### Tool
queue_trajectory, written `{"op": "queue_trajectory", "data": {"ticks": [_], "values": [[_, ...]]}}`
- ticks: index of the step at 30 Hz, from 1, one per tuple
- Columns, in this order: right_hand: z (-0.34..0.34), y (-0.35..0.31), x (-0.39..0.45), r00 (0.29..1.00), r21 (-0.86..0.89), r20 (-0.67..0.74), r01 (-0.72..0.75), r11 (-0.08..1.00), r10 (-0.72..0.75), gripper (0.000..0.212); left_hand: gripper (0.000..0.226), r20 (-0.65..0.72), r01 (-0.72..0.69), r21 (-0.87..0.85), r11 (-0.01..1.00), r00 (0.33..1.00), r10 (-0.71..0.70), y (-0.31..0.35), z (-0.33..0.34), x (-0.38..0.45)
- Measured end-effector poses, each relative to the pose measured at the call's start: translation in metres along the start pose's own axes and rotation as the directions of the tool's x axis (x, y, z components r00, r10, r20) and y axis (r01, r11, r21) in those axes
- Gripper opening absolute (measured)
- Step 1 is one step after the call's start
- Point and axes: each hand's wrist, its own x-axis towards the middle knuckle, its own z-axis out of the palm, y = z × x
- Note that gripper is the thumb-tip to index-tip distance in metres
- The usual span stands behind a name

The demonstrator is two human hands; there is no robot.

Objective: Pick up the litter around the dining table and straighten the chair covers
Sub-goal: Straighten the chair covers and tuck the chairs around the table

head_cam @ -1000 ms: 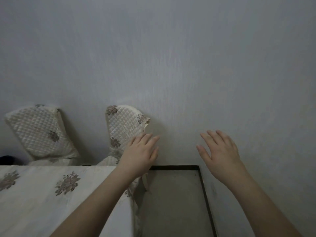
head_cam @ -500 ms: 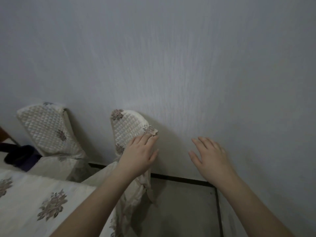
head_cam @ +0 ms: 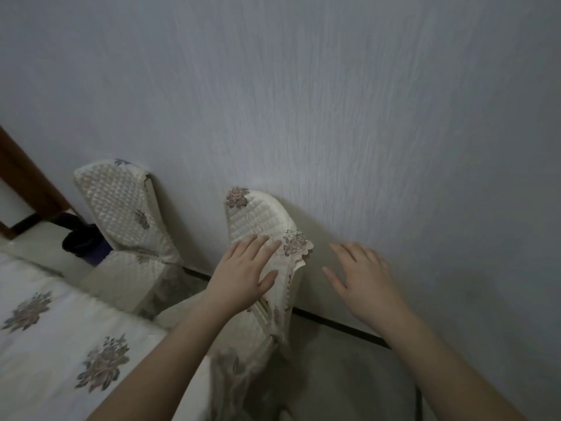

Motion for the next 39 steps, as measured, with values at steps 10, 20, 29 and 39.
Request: {"op": "queue_trajectory", "data": {"ticks": [10,20,29,39], "values": [[0.047,-0.022,0.116,0.994,-0.079,0.078,0.082,0.994,-0.076,0.057,0.064,0.048,-0.008,-0.026,1.0,0.999,0.009,-0.09,0.065,0.09],[0.111,-0.042,0.181,0.985,-0.052,0.153,-0.069,0.996,0.077,0.066,0.077,0.16,-0.068,-0.032,0.997,0.985,0.072,-0.151,0.138,0.149],[0.153,-0.025,0.245,0.972,0.015,0.228,-0.057,0.998,0.052,0.081,0.078,0.13,-0.051,-0.08,0.995,0.99,0.061,-0.166,0.171,0.204],[0.195,-0.001,0.272,0.879,0.307,0.473,-0.225,0.925,0.056,0.089,0.087,0.369,-0.132,-0.145,0.98,0.912,0.178,-0.196,0.19,0.273]]}}
